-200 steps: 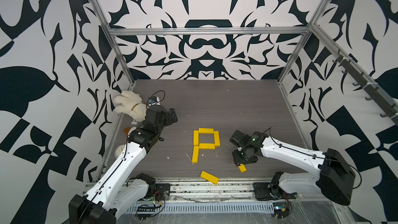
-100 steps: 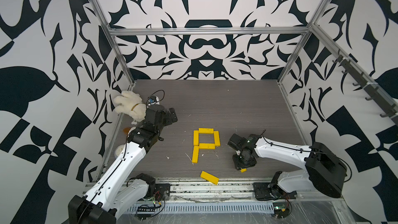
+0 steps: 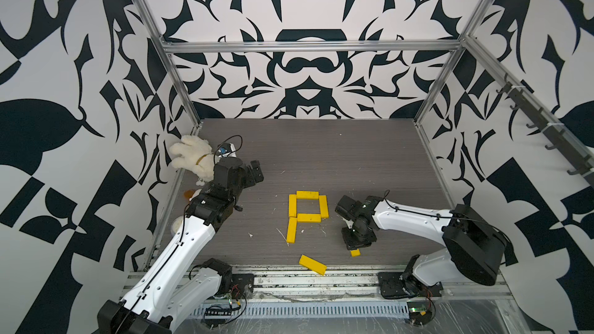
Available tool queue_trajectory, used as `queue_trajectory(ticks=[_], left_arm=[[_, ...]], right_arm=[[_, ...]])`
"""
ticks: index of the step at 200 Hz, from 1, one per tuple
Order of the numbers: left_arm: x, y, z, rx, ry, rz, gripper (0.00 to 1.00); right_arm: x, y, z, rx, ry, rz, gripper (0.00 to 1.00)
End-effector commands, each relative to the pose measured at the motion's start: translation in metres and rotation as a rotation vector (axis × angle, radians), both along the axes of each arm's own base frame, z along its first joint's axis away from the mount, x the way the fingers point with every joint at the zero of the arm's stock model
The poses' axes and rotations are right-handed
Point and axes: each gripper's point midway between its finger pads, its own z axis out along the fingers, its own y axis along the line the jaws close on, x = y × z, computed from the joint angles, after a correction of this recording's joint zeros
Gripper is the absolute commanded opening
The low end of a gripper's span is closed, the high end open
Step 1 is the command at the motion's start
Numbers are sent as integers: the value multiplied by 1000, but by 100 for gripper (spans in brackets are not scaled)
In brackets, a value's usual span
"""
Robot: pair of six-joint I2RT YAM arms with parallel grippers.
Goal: Assemble the number 8 with building blocks
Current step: Adjust the building block at the center of the board.
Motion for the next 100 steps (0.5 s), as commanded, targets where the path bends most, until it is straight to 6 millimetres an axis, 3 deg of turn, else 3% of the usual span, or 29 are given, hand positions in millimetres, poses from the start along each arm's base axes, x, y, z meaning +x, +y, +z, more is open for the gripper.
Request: queue_trajectory(ticks=[1,16,28,38,100], left_arm=[[-2,4,-7,32,1,-4,99],[0,3,-10,40,1,-7,99],[1,3,-12,40,-1,-9,99],[2,1,-15,41,-2,-16,99],[2,-1,-21,38,10,-27,99]], right_arm=[[6,17,9,62,-38,-102,14],[6,24,15,64,-59,-134,17],[3,29,17,64,-65,-123,37],[3,28,16,52,-69,-108,46],[11,16,16,7,-95,-96,51]])
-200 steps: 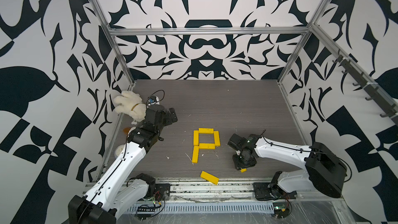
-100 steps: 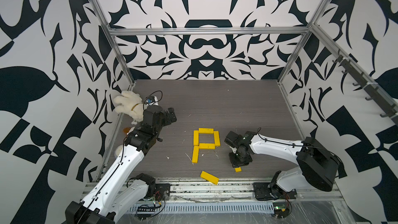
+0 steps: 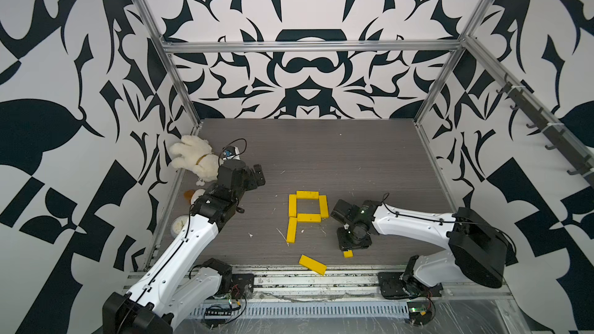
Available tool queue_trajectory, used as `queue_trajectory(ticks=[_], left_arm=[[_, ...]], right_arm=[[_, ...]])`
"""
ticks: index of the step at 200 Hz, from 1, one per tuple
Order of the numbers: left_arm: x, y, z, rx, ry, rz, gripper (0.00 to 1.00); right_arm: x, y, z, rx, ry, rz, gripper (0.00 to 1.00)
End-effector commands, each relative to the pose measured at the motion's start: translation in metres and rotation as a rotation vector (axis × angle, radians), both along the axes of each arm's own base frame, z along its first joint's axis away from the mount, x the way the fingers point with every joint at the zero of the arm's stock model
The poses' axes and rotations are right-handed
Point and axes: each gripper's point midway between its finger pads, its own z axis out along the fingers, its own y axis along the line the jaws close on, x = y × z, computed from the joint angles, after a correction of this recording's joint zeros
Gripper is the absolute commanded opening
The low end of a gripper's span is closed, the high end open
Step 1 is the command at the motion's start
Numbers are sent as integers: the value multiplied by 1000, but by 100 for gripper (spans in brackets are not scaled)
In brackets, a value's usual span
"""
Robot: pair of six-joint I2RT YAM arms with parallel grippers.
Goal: Assemble the number 8 with building blocks
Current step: Adjust the building block at the center of the board, then pick up the building block from the center of the board.
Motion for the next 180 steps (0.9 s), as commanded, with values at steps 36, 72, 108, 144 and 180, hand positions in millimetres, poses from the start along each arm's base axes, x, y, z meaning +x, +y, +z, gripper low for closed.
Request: queue_trajectory(ticks=[36,72,108,144,180], left_arm=[[0,2,2,0,-28,-1,99],[-1,2,4,0,-27,-2,99],[-3,5,7,0,-41,5,99],[-3,4,8,-3,-46,4,99],[-5,8,6,-4,-62,19,99]], right_arm=[[20,1,2,-1,-28,-9,47],[19,2,-5,-10,-2,10,32],[21,0,4,-1,-27,-28,14],[30,23,20,52,-82,-75,8],[38,40,18,86,-99,-73,6]])
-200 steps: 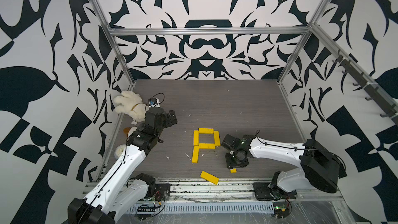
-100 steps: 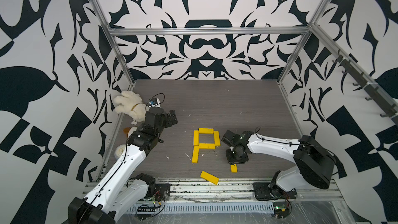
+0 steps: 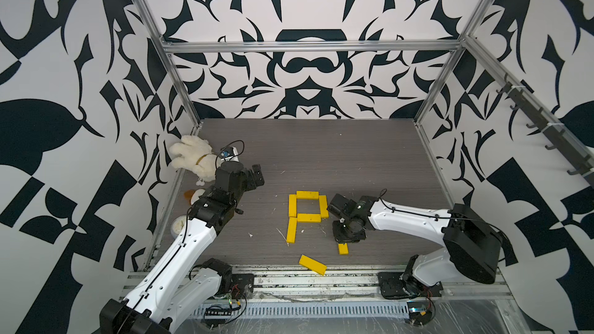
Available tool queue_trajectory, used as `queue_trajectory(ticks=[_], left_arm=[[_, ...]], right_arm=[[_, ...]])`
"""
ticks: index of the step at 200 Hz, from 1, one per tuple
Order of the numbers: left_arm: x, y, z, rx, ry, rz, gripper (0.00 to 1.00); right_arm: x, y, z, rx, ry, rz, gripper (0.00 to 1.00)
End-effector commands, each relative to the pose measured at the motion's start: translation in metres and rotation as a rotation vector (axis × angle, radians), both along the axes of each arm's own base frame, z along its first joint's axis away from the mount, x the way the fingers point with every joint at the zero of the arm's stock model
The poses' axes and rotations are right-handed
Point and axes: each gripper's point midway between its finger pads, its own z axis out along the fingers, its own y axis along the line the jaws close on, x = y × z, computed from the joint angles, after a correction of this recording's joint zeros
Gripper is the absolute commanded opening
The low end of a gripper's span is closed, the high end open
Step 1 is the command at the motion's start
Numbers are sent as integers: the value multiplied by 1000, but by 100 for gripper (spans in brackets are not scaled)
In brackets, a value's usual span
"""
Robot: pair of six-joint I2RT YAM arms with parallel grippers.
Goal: Assemble the number 8 with building blocks
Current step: Pick up the building block from the center of the board, then assemble the building block at the center of the board.
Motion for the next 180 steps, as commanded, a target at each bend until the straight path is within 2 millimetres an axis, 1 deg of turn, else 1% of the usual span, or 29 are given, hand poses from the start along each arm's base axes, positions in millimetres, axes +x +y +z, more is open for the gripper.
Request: queue_trajectory(ticks=[1,20,43,66,95,157,180], left_arm=[[-2,5,-3,7,-18,17,99],[-1,5,-6,6,-10,16,100],[-2,6,-4,6,-15,19,100],[-3,10,-1,11,-27,30,99],[-4,10,0,9,-30,31,100],[-5,10,0,7,-30,28,99],[-6,11,0,9,-33,31,100]], right_arm=[[14,17,10,34,-40,-26,6],[19,27,6,11,-27,9,5],[23,34,0,-18,-6,42,4],[25,43,-5,-10,15,55,4],[23,44,-8,-9,30,54,3],[25,45,-6,-14,33,54,3],[27,49,-5,-10,36,59,2]])
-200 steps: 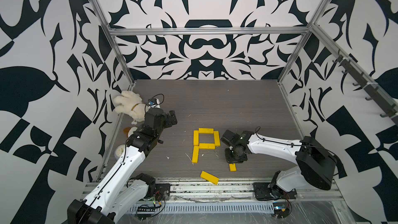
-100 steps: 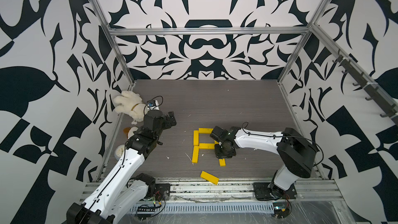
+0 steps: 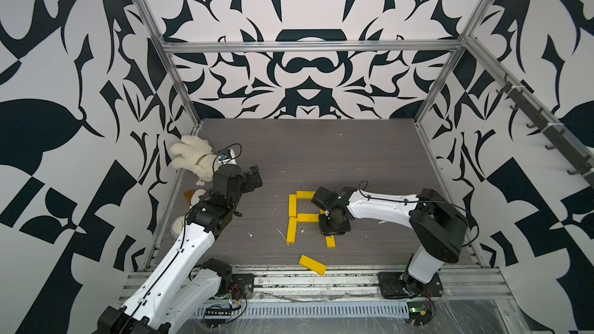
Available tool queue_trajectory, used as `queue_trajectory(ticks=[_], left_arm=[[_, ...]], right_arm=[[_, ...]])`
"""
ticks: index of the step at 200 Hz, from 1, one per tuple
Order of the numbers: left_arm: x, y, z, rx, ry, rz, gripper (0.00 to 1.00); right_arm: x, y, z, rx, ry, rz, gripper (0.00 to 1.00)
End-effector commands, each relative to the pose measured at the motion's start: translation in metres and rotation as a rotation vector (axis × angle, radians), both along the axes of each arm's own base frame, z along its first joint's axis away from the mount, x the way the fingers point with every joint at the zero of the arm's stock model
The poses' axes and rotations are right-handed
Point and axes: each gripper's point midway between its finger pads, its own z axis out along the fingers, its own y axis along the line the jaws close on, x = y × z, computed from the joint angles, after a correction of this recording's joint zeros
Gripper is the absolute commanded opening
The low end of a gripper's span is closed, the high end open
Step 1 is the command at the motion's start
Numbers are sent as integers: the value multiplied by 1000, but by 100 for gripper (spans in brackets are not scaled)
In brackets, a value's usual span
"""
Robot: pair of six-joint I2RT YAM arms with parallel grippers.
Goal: Assemble the number 8 with building blocks
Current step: Assemble the building block at the center of the board, then pick up the building block from the center of the board.
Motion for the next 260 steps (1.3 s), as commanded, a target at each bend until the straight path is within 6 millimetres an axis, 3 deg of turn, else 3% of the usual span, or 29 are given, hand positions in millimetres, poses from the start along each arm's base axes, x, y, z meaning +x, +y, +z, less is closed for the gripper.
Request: queue_trajectory(ticks=[1,98,107,123,142,209,243,260], left_arm=[[-1,4,1,6,-16,10,100],[0,4,0,5,-13,11,99],[0,4,0,4,-12,10,100],[0,4,1,3,-13,9,99],[0,5,2,2,-18,12,99],[2,2,-2,-1,-8,2,99],[3,4,-1,7,-11,11,99],[3,4,5,3,-22,8,99]], right_arm=[[4,10,6,20,-5,19,2],[8,9,5,8,-2,6,4],[8,8,5,4,1,4,11],[5,5,7,-3,6,2,39],[2,-2,11,-10,-1,-7,47],[-10,-28,67,12,-84,43,56],[-26,-17,96,42,-108,286,55],[-36,1,108,40,-140,461,53]])
